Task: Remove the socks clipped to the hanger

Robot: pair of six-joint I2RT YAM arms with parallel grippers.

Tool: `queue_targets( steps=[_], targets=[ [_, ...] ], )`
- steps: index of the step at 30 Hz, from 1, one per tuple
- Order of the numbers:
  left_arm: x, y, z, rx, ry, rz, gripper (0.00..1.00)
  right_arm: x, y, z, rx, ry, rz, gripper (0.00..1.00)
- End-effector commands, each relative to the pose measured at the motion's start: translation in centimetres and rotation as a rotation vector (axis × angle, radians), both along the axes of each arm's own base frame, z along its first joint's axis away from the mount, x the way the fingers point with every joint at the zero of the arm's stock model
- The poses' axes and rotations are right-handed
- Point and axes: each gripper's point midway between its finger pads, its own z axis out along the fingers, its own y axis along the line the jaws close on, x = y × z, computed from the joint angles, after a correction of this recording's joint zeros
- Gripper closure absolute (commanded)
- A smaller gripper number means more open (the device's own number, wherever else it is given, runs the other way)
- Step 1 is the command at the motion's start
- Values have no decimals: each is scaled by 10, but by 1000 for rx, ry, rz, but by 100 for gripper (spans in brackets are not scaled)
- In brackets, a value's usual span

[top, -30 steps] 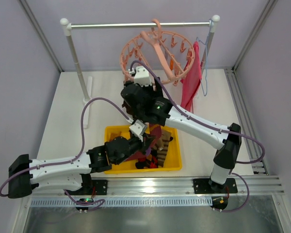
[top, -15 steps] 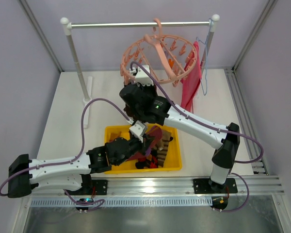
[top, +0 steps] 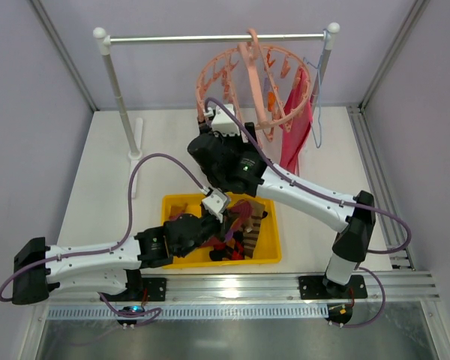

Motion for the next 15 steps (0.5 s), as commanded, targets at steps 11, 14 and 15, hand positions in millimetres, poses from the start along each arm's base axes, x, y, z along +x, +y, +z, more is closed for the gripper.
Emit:
queue_targets(
  steps=[11, 14, 15],
  targets=[
    [16, 36, 68, -82, -143, 109, 100, -53, -29, 6, 254, -12, 191, 0],
    [6, 46, 109, -170, -163, 75, 100, -62, -48, 14, 317, -45, 196, 0],
    [3, 50, 128, -208, -173, 66, 100, -64, -53, 4, 307, -38, 193, 0]
  ],
)
